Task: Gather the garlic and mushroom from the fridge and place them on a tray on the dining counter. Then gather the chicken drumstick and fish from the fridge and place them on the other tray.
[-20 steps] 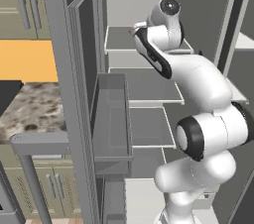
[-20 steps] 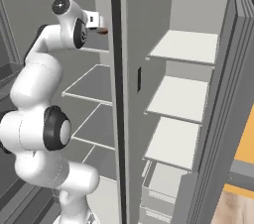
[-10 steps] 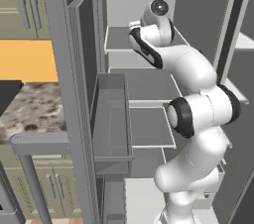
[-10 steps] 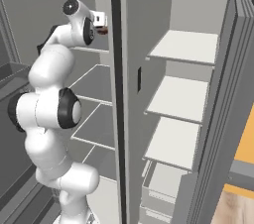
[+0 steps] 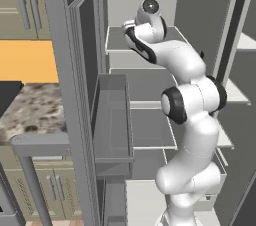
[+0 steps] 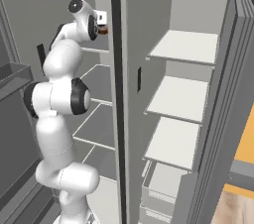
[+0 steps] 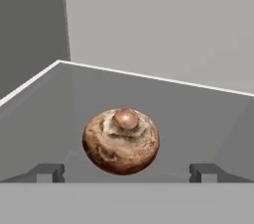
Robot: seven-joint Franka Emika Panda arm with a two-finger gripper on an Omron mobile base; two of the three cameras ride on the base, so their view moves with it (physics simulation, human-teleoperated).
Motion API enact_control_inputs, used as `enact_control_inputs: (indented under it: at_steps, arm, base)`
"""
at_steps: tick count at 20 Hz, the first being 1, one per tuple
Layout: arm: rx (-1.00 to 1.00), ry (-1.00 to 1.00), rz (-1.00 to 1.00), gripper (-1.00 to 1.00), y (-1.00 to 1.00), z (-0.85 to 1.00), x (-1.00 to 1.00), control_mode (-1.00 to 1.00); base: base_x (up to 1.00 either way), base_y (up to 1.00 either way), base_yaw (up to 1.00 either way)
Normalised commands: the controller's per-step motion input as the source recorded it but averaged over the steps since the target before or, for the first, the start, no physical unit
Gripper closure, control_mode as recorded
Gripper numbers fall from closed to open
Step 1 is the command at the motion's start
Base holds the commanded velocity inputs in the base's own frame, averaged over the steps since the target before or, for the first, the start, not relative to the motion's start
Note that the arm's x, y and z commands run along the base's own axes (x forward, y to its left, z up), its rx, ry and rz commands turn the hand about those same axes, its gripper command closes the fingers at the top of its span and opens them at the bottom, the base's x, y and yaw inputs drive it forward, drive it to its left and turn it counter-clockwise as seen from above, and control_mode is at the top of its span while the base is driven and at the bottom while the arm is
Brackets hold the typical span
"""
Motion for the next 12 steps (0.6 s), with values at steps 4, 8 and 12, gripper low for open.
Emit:
enact_control_inputs:
  at_steps: [4,8,12]
  arm:
    - [0.0,0.04,0.0,-1.0,0.0,-0.07,0.39,-1.0]
    - [0.0,0.02,0.0,-1.0,0.0,-0.1,0.21,-1.0]
    - [0.0,0.03,0.0,-1.0,0.0,-0.18,0.17,-1.0]
  base:
    - [0.0,0.0,0.0]
    - [0.0,0.0,0.0]
    - [0.0,0.0,0.0]
